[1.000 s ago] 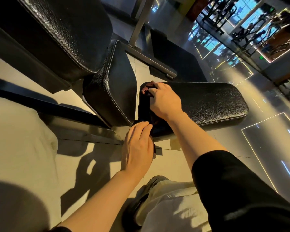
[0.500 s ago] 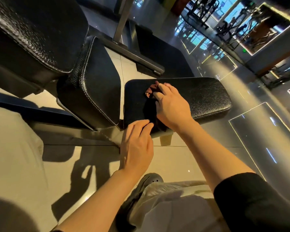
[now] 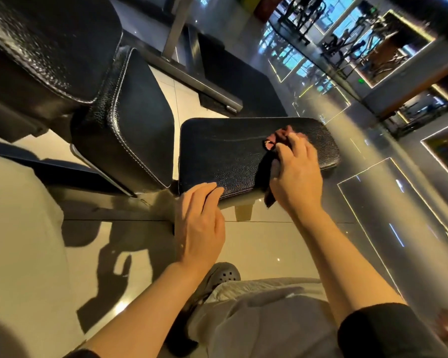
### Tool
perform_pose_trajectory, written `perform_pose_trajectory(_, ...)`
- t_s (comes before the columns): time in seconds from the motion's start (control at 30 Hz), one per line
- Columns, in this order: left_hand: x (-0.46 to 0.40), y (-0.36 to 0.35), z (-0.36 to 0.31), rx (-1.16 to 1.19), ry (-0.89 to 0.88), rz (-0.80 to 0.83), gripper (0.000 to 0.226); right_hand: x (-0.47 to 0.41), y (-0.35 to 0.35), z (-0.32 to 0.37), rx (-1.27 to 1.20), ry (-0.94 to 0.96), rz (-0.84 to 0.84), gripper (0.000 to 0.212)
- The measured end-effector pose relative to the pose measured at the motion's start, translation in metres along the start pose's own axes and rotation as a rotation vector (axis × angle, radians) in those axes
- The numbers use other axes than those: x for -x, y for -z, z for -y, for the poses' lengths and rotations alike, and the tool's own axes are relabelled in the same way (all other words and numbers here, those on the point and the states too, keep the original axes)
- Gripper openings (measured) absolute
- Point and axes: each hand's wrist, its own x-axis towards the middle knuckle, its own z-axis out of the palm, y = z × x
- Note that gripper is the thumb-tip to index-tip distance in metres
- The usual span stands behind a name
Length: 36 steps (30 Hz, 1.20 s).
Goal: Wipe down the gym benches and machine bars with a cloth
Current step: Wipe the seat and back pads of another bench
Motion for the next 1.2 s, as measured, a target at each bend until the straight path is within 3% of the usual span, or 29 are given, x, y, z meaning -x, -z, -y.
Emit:
perform_pose_trajectory(0.1,0.001,0.007,0.005,-0.022,0.014,0.011,0.033,0.010,-0.010,0.020,-0.078,0.168,0.023,0.033)
perform_pose_trajectory(0.2,0.004,0.010,0.005,-0.030,0.043,0.017,0.034,-0.006,-0.007,0.022,-0.188,0.111,-0.032,0.038)
perform_pose_trajectory(0.27,0.007,0.011,0.005,-0.036,0.049,0.020,0.034,-0.025,-0.003,0.021,-0.184,0.096,-0.164,0.037)
perform_pose_trajectory(0.37,0.009,0.013,0.006,-0.047,0.031,0.040,0.035,-0.051,-0.001,0.025,-0.128,0.097,-0.209,0.036)
perform_pose_trajectory(0.43,0.008,0.016,0.006,-0.064,0.018,0.061,0.035,-0.060,-0.007,0.033,-0.096,0.123,-0.061,0.045)
perform_pose_trajectory(0.53,0.003,0.020,0.004,-0.062,0.035,0.078,0.041,-0.061,-0.015,0.043,-0.044,0.208,0.378,0.057)
perform_pose_trajectory(0.57,0.000,0.021,0.004,-0.062,0.036,0.076,0.042,-0.062,-0.015,0.045,-0.048,0.225,0.439,0.056)
perform_pose_trajectory(0.7,-0.004,0.022,0.006,-0.086,0.024,0.071,0.043,-0.058,-0.011,0.062,-0.234,0.271,0.308,0.068)
perform_pose_trajectory(0.8,-0.004,0.025,0.007,-0.102,0.030,0.078,0.045,-0.055,-0.023,0.081,-0.075,0.369,0.184,0.062)
perform_pose_trajectory(0.87,-0.006,0.027,0.006,-0.117,0.032,0.088,0.047,-0.057,-0.035,0.090,0.017,0.404,0.270,0.057)
perform_pose_trajectory(0.97,-0.006,0.027,0.008,-0.115,0.045,0.092,0.047,-0.060,-0.049,0.092,-0.100,0.342,0.420,0.047)
perform_pose_trajectory(1.1,-0.006,0.022,0.008,-0.066,0.015,0.096,0.042,-0.058,-0.049,0.082,-0.149,0.342,0.245,0.038)
perform_pose_trajectory(1.2,-0.008,0.019,0.003,-0.035,-0.004,0.098,0.036,-0.058,-0.038,0.061,-0.101,0.207,0.149,0.034)
